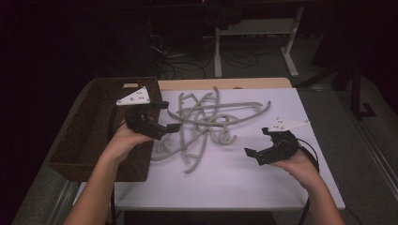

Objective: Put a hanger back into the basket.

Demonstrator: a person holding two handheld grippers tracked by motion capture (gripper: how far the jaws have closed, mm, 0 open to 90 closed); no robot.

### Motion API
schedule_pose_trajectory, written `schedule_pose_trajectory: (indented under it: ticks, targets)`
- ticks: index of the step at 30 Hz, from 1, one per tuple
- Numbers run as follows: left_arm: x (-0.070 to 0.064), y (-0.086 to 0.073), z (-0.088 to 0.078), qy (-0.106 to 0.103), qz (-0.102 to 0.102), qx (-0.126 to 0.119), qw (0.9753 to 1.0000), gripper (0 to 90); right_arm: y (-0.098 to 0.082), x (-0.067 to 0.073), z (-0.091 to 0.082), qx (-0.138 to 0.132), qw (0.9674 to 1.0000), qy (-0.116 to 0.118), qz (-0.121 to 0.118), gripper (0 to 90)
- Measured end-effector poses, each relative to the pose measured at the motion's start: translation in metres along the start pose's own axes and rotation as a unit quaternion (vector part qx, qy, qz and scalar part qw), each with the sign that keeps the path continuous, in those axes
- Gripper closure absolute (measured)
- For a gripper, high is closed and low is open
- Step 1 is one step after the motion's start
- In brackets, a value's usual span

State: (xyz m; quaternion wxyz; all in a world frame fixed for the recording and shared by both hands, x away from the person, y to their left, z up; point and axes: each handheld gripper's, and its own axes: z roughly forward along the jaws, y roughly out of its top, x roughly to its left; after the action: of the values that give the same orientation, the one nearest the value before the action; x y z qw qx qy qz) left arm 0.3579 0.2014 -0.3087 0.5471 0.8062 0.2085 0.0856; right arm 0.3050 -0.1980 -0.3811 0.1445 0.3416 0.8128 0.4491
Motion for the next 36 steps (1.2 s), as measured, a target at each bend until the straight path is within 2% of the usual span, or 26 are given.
schedule_pose_trajectory:
  ticks: [8,22,26,27,31,36]
  targets:
    - [-0.004,0.005,0.04,-0.011,-0.003,0.004,0.9999,0.0,0.0,-0.001,0.003,0.004,1.0,0.003,-0.002,0.0]
    - [0.007,-0.002,0.096,0.003,-0.001,0.055,0.9985,0.3,-0.002,-0.004,0.0,0.0,1.0,0.007,0.004,0.0]
    - [0.012,-0.005,0.107,0.004,-0.006,0.058,0.9983,5.3,-0.002,-0.004,0.001,0.001,1.0,0.009,0.003,0.0]
    - [0.017,-0.009,0.116,0.009,-0.011,0.06,0.9981,5.3,-0.002,-0.004,0.001,0.001,0.9999,0.01,0.003,0.0]
    - [0.027,-0.016,0.127,0.022,-0.008,0.07,0.9973,14.4,-0.002,-0.004,0.001,0.003,0.9999,0.013,0.002,0.0]
    - [0.037,-0.026,0.14,0.037,0.0,0.1,0.9943,22.1,-0.002,-0.005,0.001,0.003,0.9999,0.016,0.003,0.0]
